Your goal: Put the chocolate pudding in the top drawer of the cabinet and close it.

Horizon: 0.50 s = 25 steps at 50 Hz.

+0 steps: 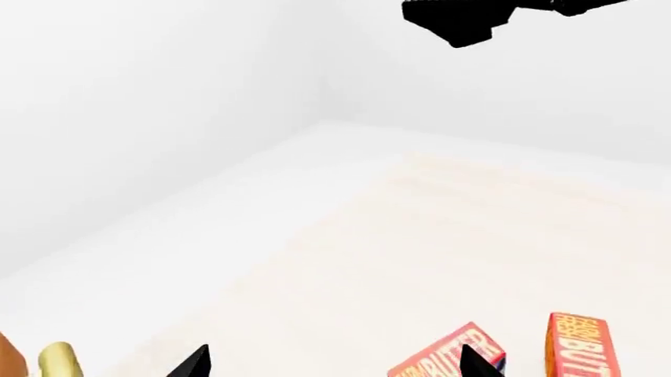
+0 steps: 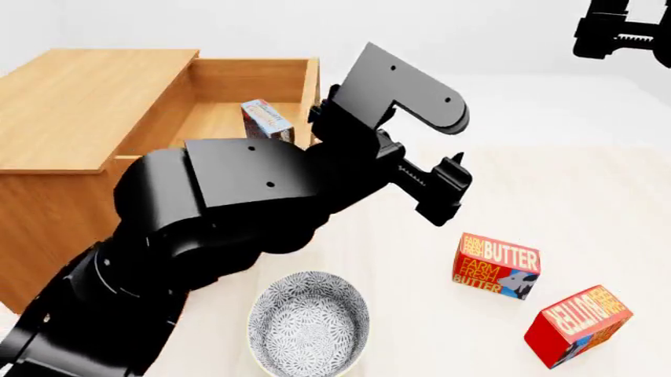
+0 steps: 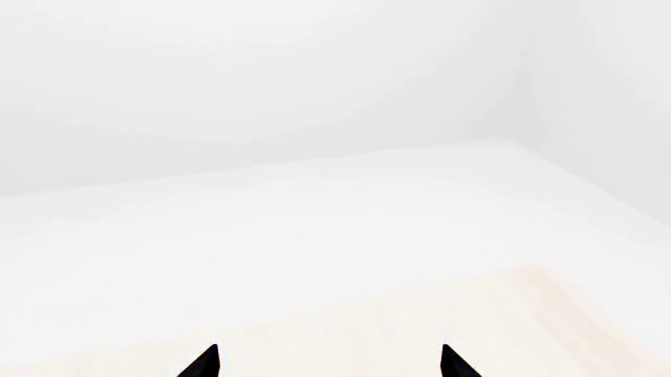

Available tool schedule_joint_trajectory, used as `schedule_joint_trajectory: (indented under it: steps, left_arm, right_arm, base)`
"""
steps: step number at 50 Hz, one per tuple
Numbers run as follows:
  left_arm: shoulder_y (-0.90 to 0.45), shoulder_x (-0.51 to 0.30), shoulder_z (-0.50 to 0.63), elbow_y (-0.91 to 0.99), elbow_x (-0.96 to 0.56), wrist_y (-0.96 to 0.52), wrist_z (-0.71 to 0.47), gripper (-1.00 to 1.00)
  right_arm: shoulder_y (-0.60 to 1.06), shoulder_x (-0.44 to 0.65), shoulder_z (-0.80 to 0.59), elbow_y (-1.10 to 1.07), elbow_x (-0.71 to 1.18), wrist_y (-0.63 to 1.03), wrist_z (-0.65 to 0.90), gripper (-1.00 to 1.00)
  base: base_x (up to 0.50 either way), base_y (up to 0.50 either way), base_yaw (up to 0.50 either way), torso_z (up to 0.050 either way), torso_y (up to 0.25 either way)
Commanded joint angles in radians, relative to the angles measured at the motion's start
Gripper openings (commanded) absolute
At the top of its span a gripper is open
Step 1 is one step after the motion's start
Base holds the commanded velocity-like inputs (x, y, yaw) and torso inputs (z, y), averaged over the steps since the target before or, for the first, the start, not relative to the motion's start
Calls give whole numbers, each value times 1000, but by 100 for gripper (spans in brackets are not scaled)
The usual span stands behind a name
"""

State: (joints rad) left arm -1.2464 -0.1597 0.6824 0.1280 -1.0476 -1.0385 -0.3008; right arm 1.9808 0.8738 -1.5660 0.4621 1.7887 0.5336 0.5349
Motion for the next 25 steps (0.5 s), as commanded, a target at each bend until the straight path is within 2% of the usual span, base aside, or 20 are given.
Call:
schedule_joint_trajectory:
  steps: [1,25]
  left_arm:
    - [56,9,46,17,14,23,1,100]
    - [110,38,131,-105,103,132,70,100]
  right_arm:
    - [-13,13,4,-14,0,-4,10,100]
    - [-38,17,5,-18,-8,-6,11,100]
  base:
    - [0,0,0,0,0]
    - [0,0,0,0,0]
